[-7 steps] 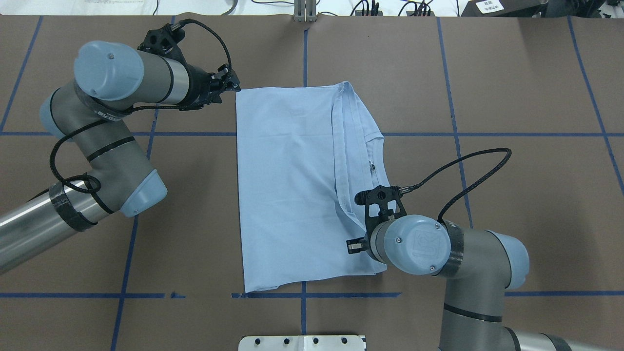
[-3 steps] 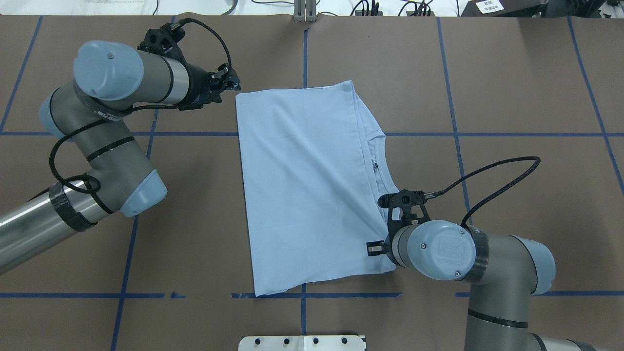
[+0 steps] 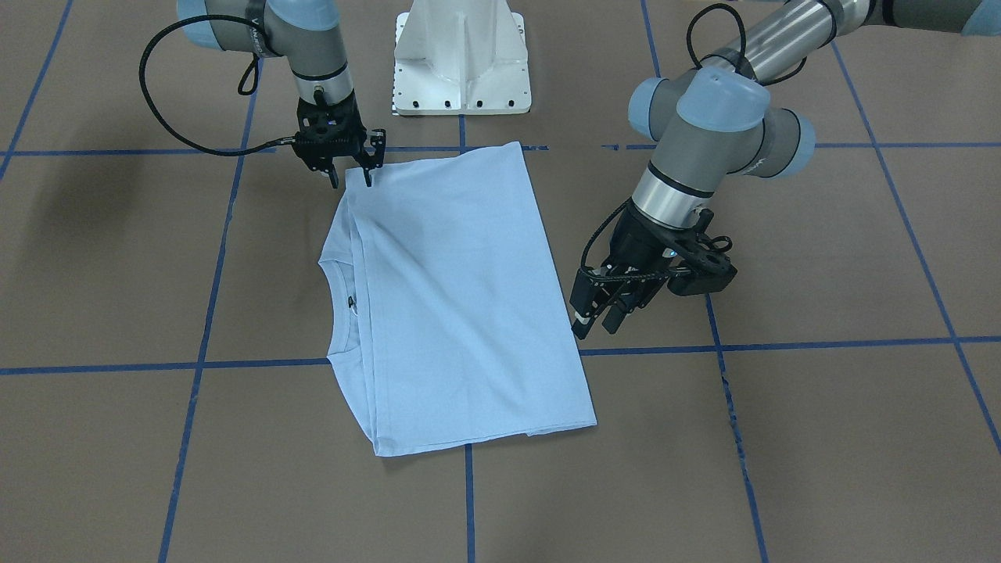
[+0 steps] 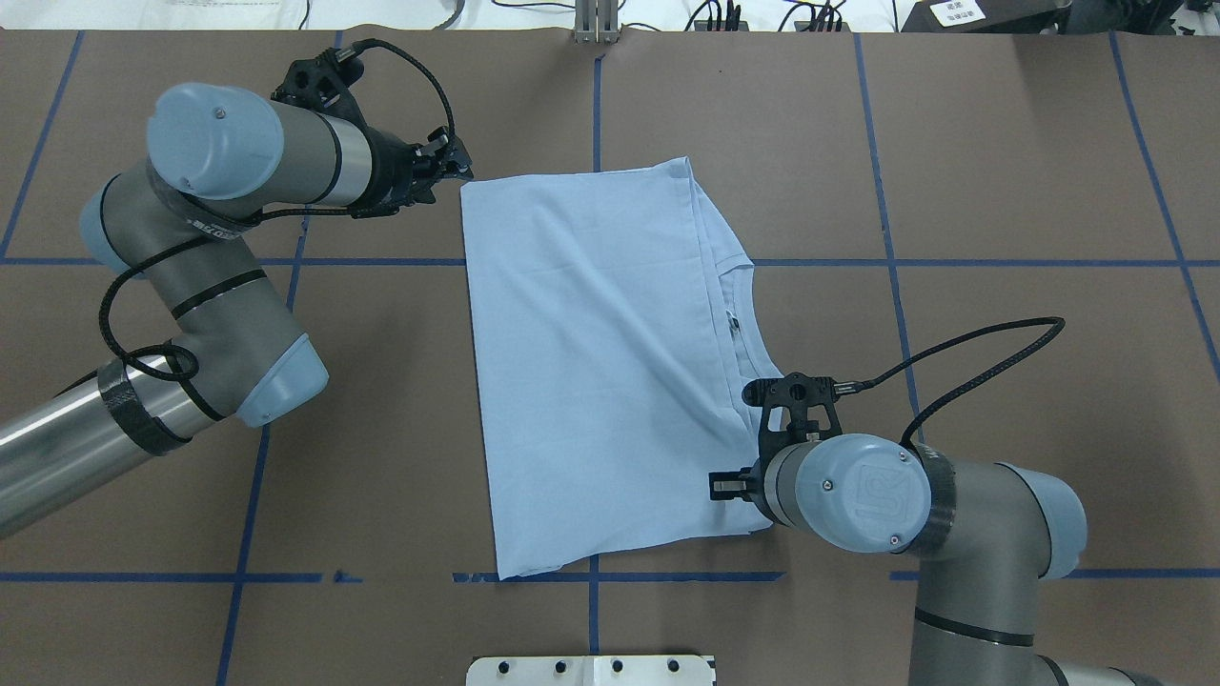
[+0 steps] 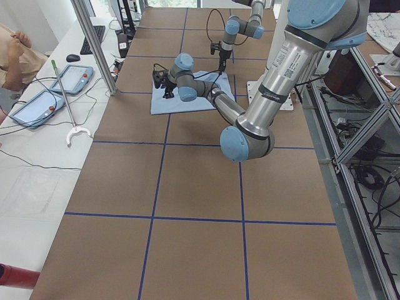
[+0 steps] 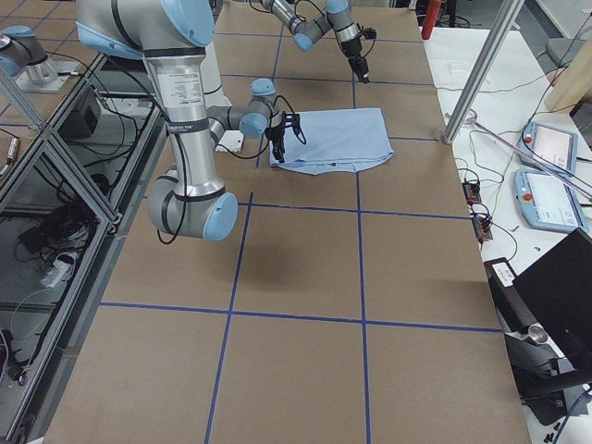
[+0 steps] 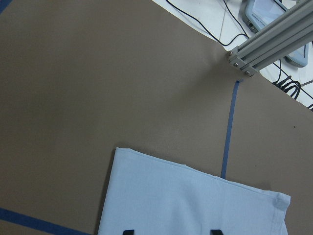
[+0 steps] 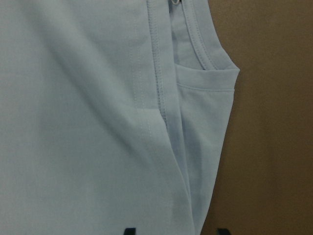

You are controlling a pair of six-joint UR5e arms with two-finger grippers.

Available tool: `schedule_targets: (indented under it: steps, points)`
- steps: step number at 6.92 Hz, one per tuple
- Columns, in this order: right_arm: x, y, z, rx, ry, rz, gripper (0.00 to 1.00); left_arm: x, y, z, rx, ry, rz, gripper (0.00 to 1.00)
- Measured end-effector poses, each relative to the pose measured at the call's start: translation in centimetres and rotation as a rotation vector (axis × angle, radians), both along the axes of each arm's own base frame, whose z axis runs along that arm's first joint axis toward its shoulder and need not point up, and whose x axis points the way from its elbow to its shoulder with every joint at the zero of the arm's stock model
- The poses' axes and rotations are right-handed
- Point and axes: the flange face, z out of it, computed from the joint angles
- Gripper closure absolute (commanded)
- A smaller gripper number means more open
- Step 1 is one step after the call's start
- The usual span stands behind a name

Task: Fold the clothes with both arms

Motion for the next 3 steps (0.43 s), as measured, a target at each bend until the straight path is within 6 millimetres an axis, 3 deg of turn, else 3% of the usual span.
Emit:
schedule_targets:
  steps: [3]
  points:
    - [-1.08,0.78,-0.85,-0.281,-0.086,0.272,0.17,0.17,0.1,0.09,-0.001,-0.001,0.002,0.39]
